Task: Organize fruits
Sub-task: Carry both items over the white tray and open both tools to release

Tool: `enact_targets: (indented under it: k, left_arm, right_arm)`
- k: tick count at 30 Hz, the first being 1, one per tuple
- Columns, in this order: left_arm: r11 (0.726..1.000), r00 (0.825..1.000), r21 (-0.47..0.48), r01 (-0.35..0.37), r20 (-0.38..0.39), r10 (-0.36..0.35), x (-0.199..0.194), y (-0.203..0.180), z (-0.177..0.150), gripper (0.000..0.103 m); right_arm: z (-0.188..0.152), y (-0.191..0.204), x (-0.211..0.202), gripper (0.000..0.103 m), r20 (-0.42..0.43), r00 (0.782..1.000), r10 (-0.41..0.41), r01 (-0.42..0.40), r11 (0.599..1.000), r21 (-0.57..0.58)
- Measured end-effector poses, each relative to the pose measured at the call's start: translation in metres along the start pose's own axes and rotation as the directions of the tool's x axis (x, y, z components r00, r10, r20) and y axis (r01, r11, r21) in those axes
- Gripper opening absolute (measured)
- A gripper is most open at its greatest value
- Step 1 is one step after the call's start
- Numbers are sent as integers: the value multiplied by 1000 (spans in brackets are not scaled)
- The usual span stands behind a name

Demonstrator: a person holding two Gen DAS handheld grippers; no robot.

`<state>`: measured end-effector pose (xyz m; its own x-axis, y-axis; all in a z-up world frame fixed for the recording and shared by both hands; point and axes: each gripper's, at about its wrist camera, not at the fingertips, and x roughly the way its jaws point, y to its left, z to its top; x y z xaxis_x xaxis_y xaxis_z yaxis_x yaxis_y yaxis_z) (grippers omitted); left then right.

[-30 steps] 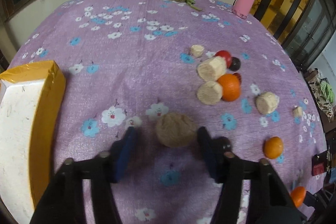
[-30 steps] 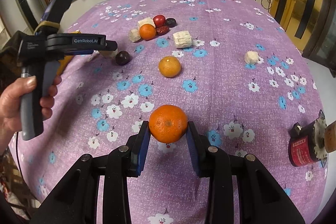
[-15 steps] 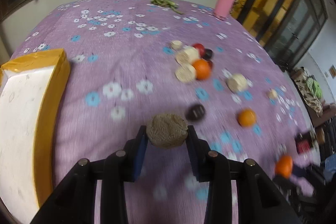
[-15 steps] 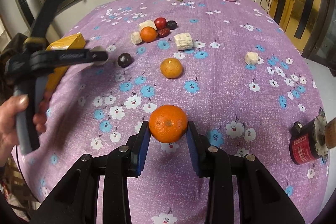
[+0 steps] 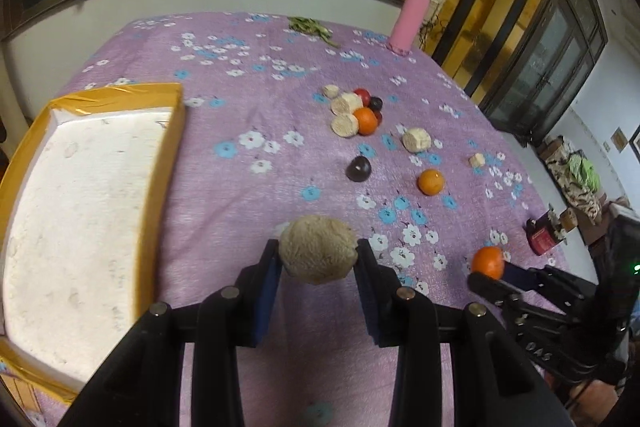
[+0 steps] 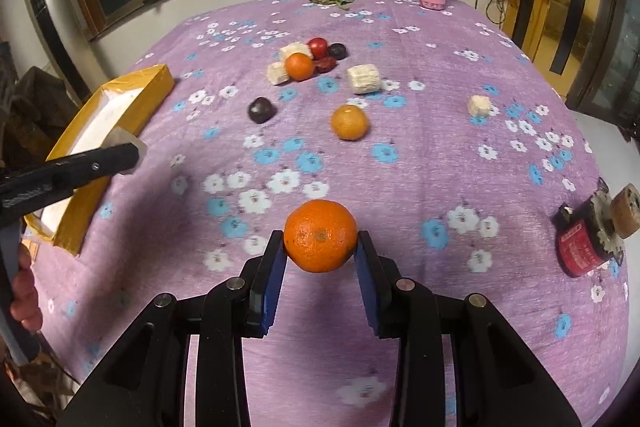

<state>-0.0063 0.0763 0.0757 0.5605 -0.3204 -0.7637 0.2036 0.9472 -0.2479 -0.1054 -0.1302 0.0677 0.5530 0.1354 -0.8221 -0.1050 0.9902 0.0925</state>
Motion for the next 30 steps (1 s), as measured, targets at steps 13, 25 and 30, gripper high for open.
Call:
enact_targets:
  k: [13, 25, 30]
  left_arm:
    - [985, 988, -131, -113, 86, 125, -51, 85, -13, 39]
    - [920, 948, -252, -300, 25, 317, -70, 188, -37, 39]
    - [910, 944, -265, -320, -3, 331, -66, 213, -44, 39]
  right_arm:
    - [29, 116, 14, 33, -10, 988, 152, -152, 975, -162]
    - [52, 227, 36, 33, -72, 953, 294, -301, 902, -310]
    - [47, 267, 55, 33, -141, 937, 318, -348, 873, -342]
